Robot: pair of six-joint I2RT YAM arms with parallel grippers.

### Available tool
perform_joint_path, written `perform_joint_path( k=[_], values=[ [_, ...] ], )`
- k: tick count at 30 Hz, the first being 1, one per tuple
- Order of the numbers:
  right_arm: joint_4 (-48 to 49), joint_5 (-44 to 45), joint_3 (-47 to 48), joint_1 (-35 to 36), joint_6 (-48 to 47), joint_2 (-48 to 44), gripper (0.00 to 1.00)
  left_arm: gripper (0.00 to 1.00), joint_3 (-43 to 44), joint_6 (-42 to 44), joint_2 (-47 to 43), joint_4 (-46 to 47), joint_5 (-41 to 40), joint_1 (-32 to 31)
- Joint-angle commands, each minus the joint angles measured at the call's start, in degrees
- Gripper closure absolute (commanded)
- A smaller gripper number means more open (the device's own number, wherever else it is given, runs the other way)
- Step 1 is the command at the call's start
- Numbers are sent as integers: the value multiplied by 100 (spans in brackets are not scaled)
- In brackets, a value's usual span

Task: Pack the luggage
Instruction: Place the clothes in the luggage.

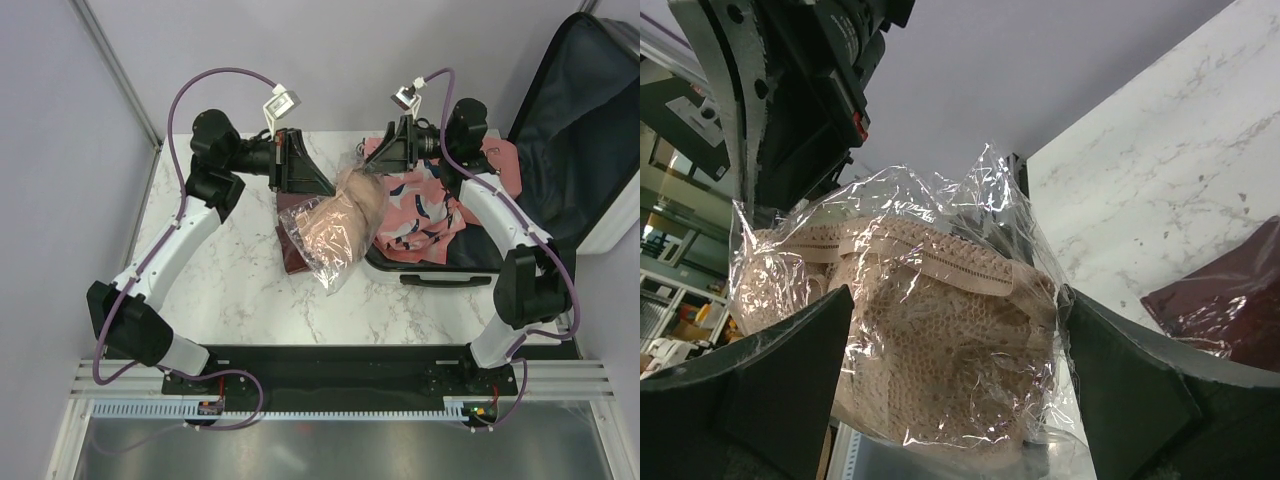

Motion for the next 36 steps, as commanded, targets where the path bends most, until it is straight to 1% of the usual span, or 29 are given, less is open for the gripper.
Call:
perform_joint_path(
  k=[1,6,8,9,10,13,14,15,16,17,18,19,21,22,24,25,26,27,28,29,30,31,34,35,36],
  values=[
    [-331,-292,-170,140,-408,-275,9,98,117,-266,52,448,59,-3],
    [-348,-301,-179,228,-381,-301,10,98,39,-424,17,633,51,-3],
    [-357,-310,-179,255,-382,-292,14,98,-5,-459,-18,686,51,-3],
    [-357,-293,-179,264,-373,-284,22,98,-49,-450,-27,686,51,-11],
    [-357,-240,-179,264,-347,-301,38,98,-76,-450,-27,686,51,-3],
    [-349,-231,-240,220,-250,-336,56,98,-269,-354,-36,686,16,-3],
    [-340,-161,-284,194,-250,-371,67,98,-339,-267,-27,625,7,-3],
    [-331,-117,-371,133,-241,-415,89,98,-461,-170,-18,546,-2,23],
    [-340,-73,-433,-42,-223,-485,97,98,-524,66,-9,467,-54,32],
    [-331,40,-494,-157,-206,-538,100,98,-585,164,95,344,-55,24],
    [-322,111,-652,-280,-206,-599,100,98,-655,252,175,273,-55,32],
    [-322,199,-732,-551,-214,-731,100,98,-656,453,288,168,-90,32],
    [-340,454,-925,-799,-206,-828,100,98,-647,595,586,62,-239,24],
    [-375,542,-978,-974,-310,-933,100,98,-621,770,667,1,-544,24],
    [-987,743,-1022,-1037,-661,-995,100,98,-473,920,982,-227,-844,6],
    [-1295,814,-1014,-1037,-1115,-1048,100,97,-384,1147,1088,-376,-1185,-11],
    [-1794,867,-1014,-1037,-1337,-1066,100,97,-262,1245,1202,-517,-1363,-46],
    [-1981,1033,-1075,-1046,-1505,-1109,100,96,-200,1333,1386,-693,-1504,-73],
    [-2157,1122,-1127,-1194,-1646,-1153,100,95,-129,1482,1501,-807,-1818,-90],
    [-2568,1201,-1198,-1213,-2030,-1189,100,95,-16,1527,1581,-852,-1926,-152],
    [-2807,1489,-1224,-1256,-2234,-1276,100,95,47,1614,1764,-931,-1988,-178],
    [-3279,1622,-1242,-1274,-2715,-1329,100,94,125,1650,1844,-1010,-2136,-257],
    [-4019,2176,-1269,-1388,-3210,-1540,100,94,555,1738,2160,-1186,-2208,-459],
    [-4196,2369,-1251,-1423,-3507,-1593,100,94,627,1738,2240,-1221,-2225,-512],
    [-4320,2527,-1260,-1476,-3597,-1715,100,94,697,1747,2310,-1230,-2234,-556]
  ],
)
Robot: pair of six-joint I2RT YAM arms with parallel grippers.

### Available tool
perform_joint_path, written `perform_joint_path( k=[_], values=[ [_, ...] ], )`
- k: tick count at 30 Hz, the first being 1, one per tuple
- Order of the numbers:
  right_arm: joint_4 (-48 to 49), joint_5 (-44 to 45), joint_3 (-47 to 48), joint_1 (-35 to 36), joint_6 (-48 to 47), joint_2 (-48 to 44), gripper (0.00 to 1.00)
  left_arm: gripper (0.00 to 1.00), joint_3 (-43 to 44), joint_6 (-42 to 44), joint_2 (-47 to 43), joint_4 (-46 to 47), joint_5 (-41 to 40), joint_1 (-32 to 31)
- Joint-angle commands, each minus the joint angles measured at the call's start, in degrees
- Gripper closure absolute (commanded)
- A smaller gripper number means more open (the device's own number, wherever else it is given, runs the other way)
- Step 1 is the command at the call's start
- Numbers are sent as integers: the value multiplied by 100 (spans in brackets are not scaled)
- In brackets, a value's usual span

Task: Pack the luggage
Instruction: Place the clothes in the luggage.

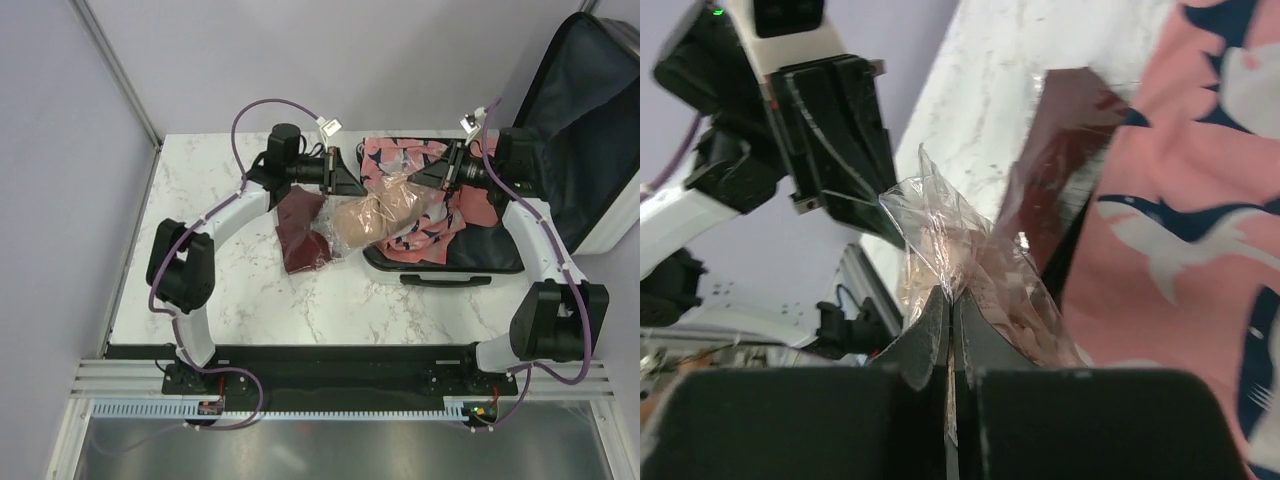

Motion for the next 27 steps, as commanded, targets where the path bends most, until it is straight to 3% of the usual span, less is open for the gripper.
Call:
perform_joint_path(
  k=[1,5,9,12,13,21,27],
  values=[
    [-1149,895,10,-117,-1073,-483,100,93,629,374,208,-57,-324,-313],
    [-1546,1599,-174,-284,-1338,-817,100,88,876,304,420,-74,-403,-455],
    [-2055,2312,-411,-424,-1653,-1054,100,58,1052,303,560,-285,-499,-464],
    [-2372,2856,-543,-460,-1847,-1178,100,50,1105,444,561,-548,-675,-464],
    [-2442,3032,-587,-477,-1856,-1230,100,43,1122,488,561,-610,-693,-464],
    [-2443,4411,-1001,-820,-1699,-1600,100,41,1079,927,447,-1208,-904,-464],
    [-2478,4624,-886,-864,-1900,-1556,100,41,1079,1034,411,-1305,-826,-464]
  ],
)
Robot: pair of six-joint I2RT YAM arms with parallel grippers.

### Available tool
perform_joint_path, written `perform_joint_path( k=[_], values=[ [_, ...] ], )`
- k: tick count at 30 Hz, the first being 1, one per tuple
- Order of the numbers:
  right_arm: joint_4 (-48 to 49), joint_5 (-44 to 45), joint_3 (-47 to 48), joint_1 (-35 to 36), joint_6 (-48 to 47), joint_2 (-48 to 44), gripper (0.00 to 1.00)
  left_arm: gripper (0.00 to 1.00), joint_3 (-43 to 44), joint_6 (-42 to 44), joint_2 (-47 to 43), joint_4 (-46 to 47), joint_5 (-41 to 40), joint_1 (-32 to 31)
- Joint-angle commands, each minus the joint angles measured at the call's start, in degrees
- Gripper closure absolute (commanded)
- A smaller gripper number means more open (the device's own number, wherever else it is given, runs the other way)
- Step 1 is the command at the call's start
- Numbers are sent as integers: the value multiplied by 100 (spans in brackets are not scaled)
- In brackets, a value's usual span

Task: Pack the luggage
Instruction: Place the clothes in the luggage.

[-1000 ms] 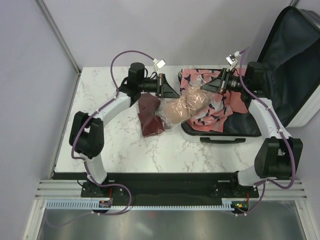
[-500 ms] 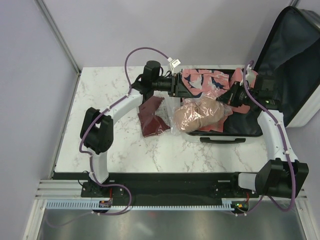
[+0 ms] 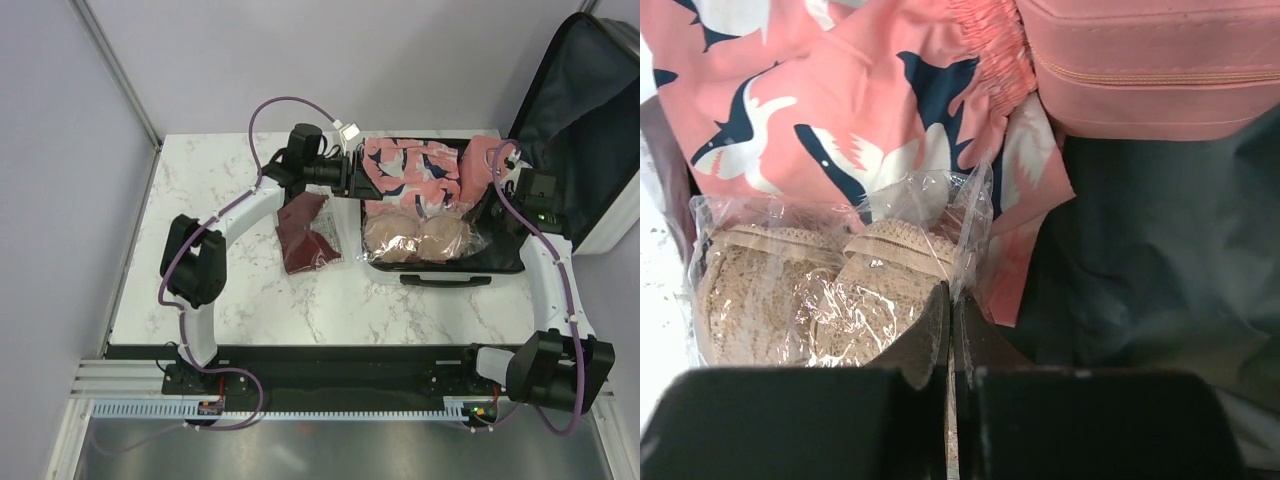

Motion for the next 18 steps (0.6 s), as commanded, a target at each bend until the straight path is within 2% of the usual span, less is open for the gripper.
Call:
perform_joint_path(
  k=[1,5,9,15,17,18],
  values=[
    [1,403,126,-18,-248,-63,100,41,172,323,-113,-88,18,-18],
    [44,360,3,-18,-310,7,100,41,93,411,-43,-140,54,-167],
    [106,772,-226,-10,-581,-28,100,41,136,569,88,-246,176,-404],
    [527,852,-410,-10,-547,-55,100,40,470,788,502,-570,528,-809],
    [554,835,-376,-10,-591,-11,91,40,488,824,511,-615,485,-827],
    [545,817,-349,-10,-591,-2,82,40,453,859,485,-650,397,-818]
  ],
)
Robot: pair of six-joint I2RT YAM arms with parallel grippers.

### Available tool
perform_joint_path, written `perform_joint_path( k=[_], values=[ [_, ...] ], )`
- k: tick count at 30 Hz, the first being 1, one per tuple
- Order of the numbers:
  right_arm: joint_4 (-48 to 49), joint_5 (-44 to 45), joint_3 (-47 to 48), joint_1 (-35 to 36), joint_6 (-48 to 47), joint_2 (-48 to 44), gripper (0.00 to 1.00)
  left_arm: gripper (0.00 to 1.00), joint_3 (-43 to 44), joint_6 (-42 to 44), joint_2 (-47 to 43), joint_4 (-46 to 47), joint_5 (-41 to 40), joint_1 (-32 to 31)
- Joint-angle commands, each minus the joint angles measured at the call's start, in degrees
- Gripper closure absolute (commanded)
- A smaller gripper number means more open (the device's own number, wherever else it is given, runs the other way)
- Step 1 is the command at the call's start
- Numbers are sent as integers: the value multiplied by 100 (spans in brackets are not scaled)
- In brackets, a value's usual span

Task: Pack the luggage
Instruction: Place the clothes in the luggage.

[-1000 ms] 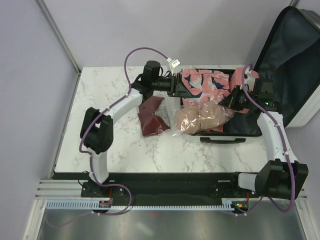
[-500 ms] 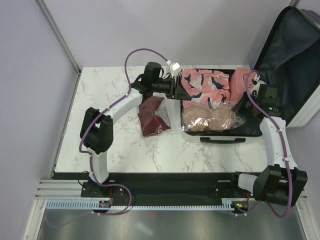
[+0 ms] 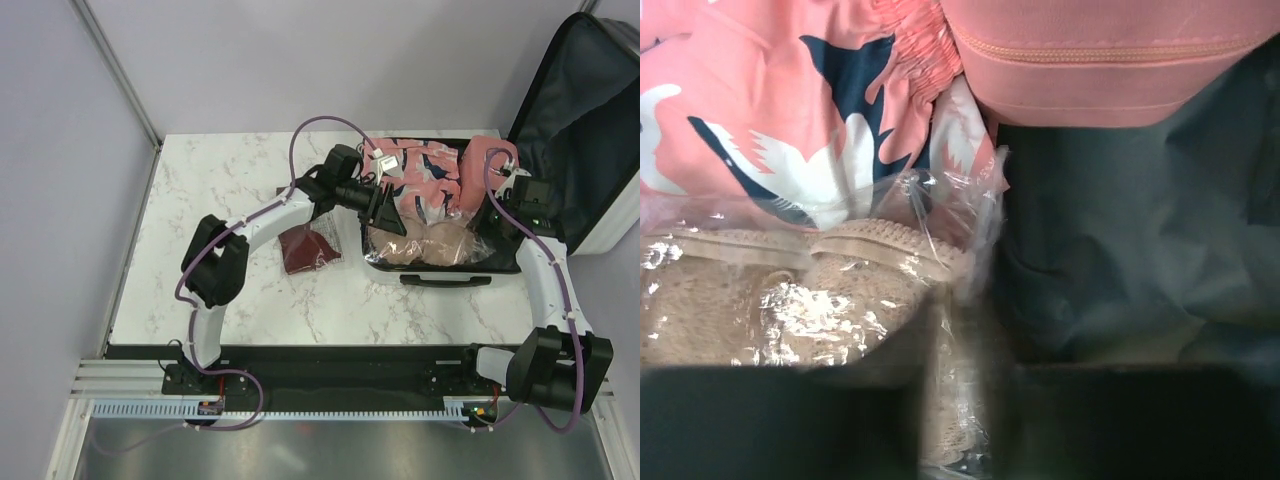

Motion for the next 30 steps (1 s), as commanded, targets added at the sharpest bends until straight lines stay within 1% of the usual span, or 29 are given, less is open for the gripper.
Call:
perform_joint_path(
  k=[1,3,4,8,10,14,15,16,18,21,24,26,30],
  values=[
    [335,141,118,-7,-143,-13,56,41,197,396,-46,-237,78,13],
    [292,150,198,-7,-143,-30,39,40,171,387,-100,-263,-2,22],
    [196,203,294,-7,-134,-48,29,40,171,370,-117,-272,-19,22],
    [2,369,505,159,-169,-188,22,40,223,291,-144,-263,-20,30],
    [-130,440,689,291,-196,-276,21,40,232,282,-170,-263,-28,30],
    [-323,458,1015,791,-161,-320,21,41,293,133,-346,-202,-90,83],
    [-385,441,1076,1062,-100,-303,21,40,320,-16,-433,-150,-125,127],
    [-420,440,1129,1143,5,-285,21,41,346,-104,-477,-114,-134,214],
    [-447,458,1121,1704,146,-250,22,40,294,-298,-679,87,-169,320],
    [-298,510,858,2154,454,-206,22,40,101,-430,-890,176,-248,583],
    [-210,747,577,2627,621,-75,22,40,-188,-413,-1154,176,-318,742],
    [-114,827,305,2830,692,83,22,40,-391,-386,-1321,176,-327,891],
    [316,1038,-319,3016,780,268,22,40,-979,-343,-1628,185,-309,1190]
  ],
)
